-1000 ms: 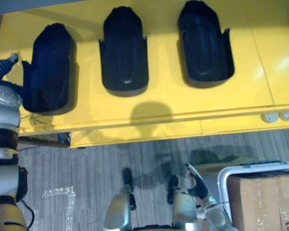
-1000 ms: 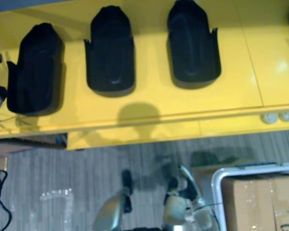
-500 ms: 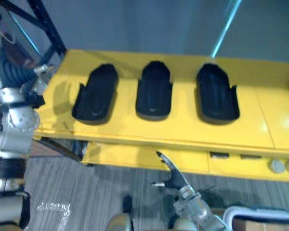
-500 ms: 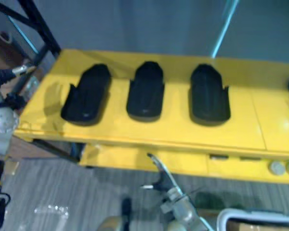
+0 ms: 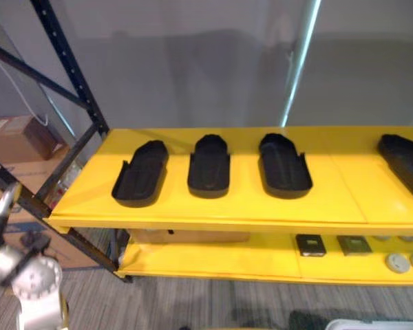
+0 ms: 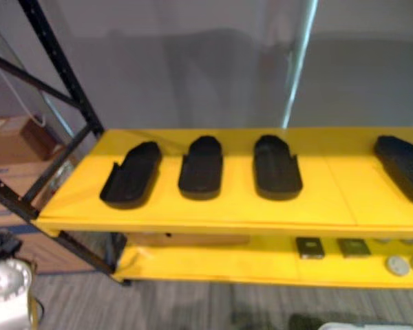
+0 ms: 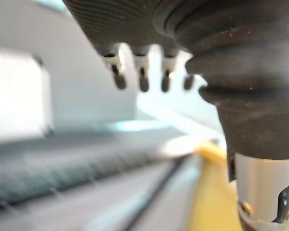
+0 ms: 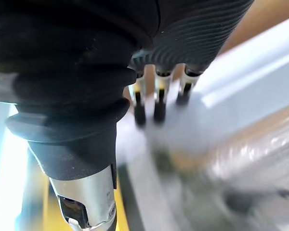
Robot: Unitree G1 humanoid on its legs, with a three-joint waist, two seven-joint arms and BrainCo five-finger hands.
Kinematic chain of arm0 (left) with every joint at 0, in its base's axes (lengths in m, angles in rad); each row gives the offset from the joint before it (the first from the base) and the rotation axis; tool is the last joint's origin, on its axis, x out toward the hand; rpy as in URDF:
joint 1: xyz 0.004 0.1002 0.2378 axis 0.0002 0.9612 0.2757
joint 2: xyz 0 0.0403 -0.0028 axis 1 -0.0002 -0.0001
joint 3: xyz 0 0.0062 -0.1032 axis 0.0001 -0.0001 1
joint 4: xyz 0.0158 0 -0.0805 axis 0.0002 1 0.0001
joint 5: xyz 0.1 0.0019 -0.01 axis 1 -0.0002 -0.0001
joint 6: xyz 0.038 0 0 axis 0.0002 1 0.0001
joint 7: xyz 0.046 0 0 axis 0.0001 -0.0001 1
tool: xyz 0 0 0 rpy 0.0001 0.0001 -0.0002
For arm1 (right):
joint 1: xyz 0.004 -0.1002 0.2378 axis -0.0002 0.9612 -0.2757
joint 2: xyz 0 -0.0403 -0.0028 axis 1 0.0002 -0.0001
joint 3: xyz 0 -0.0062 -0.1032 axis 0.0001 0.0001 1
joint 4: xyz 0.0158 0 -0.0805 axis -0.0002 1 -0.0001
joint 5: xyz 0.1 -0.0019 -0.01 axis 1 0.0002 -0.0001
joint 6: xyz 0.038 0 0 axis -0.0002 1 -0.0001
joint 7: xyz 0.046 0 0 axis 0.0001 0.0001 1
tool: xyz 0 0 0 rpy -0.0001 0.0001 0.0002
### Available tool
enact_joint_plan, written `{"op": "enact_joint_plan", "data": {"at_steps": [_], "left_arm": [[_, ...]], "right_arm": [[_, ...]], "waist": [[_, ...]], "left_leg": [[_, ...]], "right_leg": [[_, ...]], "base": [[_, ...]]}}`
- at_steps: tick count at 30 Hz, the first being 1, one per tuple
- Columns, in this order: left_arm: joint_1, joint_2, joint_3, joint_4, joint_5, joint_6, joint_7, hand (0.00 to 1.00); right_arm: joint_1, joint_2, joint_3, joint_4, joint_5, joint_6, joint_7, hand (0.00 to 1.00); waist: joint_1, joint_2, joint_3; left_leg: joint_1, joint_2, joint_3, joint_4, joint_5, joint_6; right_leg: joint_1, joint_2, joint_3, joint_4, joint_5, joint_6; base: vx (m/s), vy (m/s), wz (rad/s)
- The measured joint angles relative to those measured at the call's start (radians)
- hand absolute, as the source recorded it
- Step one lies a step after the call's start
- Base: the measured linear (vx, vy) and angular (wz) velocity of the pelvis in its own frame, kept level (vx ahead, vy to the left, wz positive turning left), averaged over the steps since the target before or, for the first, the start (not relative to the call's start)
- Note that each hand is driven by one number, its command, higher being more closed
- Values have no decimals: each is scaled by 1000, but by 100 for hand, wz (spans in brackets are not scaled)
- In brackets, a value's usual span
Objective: Walk over and take plastic housings, then place them on the shelf
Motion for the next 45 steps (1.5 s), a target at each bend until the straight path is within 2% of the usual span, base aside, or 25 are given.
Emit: {"op": "enact_joint_plan", "data": {"at_steps": [2,3,5,8,9,11,13,15,16,17,20,21,23,24,26,29,32,36,42,45], "left_arm": [[57,-80,0,-1,-10,1,28,0],[67,-92,0,0,-19,2,29,0],[97,-121,6,13,-62,5,26,0],[89,-120,35,98,-118,24,0,0],[75,-120,47,174,-134,39,-25,0],[56,-120,52,251,-174,47,-56,0],[28,-120,66,345,-209,50,-96,0],[15,-120,67,421,-243,53,-125,0],[1,-120,65,490,-245,53,-146,0],[-5,-121,64,513,-245,53,-153,0],[-6,-118,41,604,-245,63,-221,0],[-5,-117,29,620,-244,66,-241,0],[-1,-118,-14,700,-243,82,-326,0],[0,-119,-26,719,-243,84,-347,0],[4,-118,-70,789,-242,90,-439,0],[5,-119,-133,841,-241,90,-515,0],[-3,-117,-180,842,-241,82,-556,0],[-62,-91,-251,815,-246,64,-606,0],[-65,-76,-275,814,-280,60,-610,0],[-68,-74,-291,822,-274,60,-600,0]], "right_arm": [[-18,17,-120,-214,-14,-77,-141,0],[-29,17,-146,-272,-35,-97,-182,0],[-103,9,-214,-500,-152,-188,-331,0],[-208,-21,-221,-677,-256,-284,-393,0],[-273,-57,-201,-762,-319,-330,-394,0],[-335,-108,-158,-817,-364,-351,-378,0],[-415,-172,-80,-848,-374,-369,-311,0],[-479,-226,-2,-856,-350,-397,-214,0],[-512,-278,74,-866,-314,-408,-121,0],[-526,-300,109,-871,-293,-408,-75,0],[-635,-385,309,-879,-148,-385,205,0],[-655,-398,345,-879,-106,-370,264,0],[-756,-431,492,-849,-4,-299,437,0],[-784,-432,525,-833,8,-286,468,0],[-905,-431,651,-755,54,-223,572,0],[-1019,-407,747,-670,87,-183,652,0],[-1091,-368,798,-641,82,-183,678,0],[-1183,-304,831,-592,-57,-184,671,0],[-1205,-253,887,-596,-97,-172,679,0],[-1209,-219,930,-648,-35,-156,733,0]], "waist": [[-1,2,-2],[-1,1,-2],[-1,-10,-4],[0,-23,0],[4,-32,5],[8,-45,8],[11,-60,12],[15,-81,24],[11,-90,27],[13,-100,26],[34,-109,24],[39,-109,25],[67,-110,39],[74,-111,44],[107,-123,68],[149,-127,112],[166,-113,156],[201,-81,263],[208,-88,280],[211,-89,291]], "left_leg": [[2,1,-1,0,2,1],[3,1,-1,0,2,1],[3,1,-1,0,3,1],[2,1,0,0,4,2],[2,-2,0,0,4,2],[-1,-5,-2,0,3,3],[-16,-8,-5,0,2,5],[-20,-11,-10,0,2,4],[-38,-17,-27,0,5,7],[-42,-19,-32,1,5,8],[-65,-31,-58,5,7,10],[-67,-33,-64,5,7,10],[-66,-41,-86,5,7,10],[-66,-41,-91,6,7,10],[-65,-41,-106,6,7,10],[-68,-43,-131,6,11,16],[-92,-52,-167,6,20,26],[-162,-71,-227,23,51,34],[-170,-82,-244,26,57,35],[-169,-82,-232,28,57,35]], "right_leg": [[9,0,-2,-12,13,7],[12,0,-3,-15,16,8],[17,1,-4,-25,28,9],[19,1,-4,-28,35,10],[21,0,-5,-31,38,13],[22,-2,-8,-35,40,15],[16,-3,-13,-44,40,17],[16,-4,-21,-46,42,18],[8,-6,-39,-48,44,21],[9,-7,-43,-47,45,22],[1,-12,-77,-46,48,27],[3,-15,-89,-45,49,29],[18,-19,-121,-45,51,33],[21,-20,-129,-44,53,36],[28,-23,-150,-40,55,38],[31,-25,-182,-20,55,38],[22,-31,-215,-1,53,35],[-20,-40,-271,45,30,1],[-24,-56,-286,63,27,-3],[-31,-59,-280,66,20,-15]], "base": [[0,0,0],[0,0,0],[0,0,0],[0,0,0],[0,0,0],[-8,5,4],[-6,0,8],[21,-9,16],[28,-11,27],[60,-6,31],[78,-19,26],[59,-9,33],[46,-5,31],[15,-12,25],[-8,-7,20],[-40,-12,25],[-57,6,39],[-102,19,44],[-21,16,12],[-43,4,-14]]}}
